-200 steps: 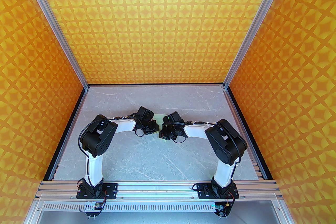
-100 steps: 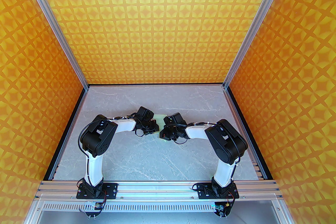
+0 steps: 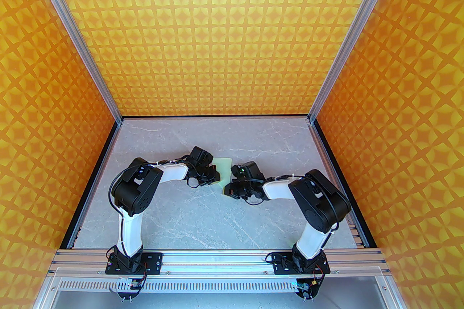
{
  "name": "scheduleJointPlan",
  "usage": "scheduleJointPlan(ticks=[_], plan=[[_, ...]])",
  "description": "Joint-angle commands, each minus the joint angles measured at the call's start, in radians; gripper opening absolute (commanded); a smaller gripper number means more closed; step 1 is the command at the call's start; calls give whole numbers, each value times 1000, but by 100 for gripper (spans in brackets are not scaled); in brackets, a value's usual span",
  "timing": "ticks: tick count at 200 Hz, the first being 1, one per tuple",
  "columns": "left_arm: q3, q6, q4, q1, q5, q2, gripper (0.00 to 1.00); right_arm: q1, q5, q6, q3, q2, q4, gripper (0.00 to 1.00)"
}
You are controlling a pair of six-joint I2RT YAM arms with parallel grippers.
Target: Fold a paper plane with a square sheet of paper (fold left side to right side)
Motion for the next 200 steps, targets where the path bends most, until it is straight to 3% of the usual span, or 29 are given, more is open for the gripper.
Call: scheduleJointPlan(ticks=[1,34,77,159,200], plan=[[-17,26,-95,7,-68,58,3,-26,-18,58,-91,9,-2,0],[-16,25,-96,7,-68,51,3,-33,-39,65,-118,-37,8,0],[-9,22,-96,7,-69,47,4,-33,-35,38,-15,-133,-97,0],[-10,21,-95,5,-66,39,4,-33,-4,64,137,88,-77,0],[-5,26,-102,8,-66,34,4,-32,83,0,120,119,-201,0]])
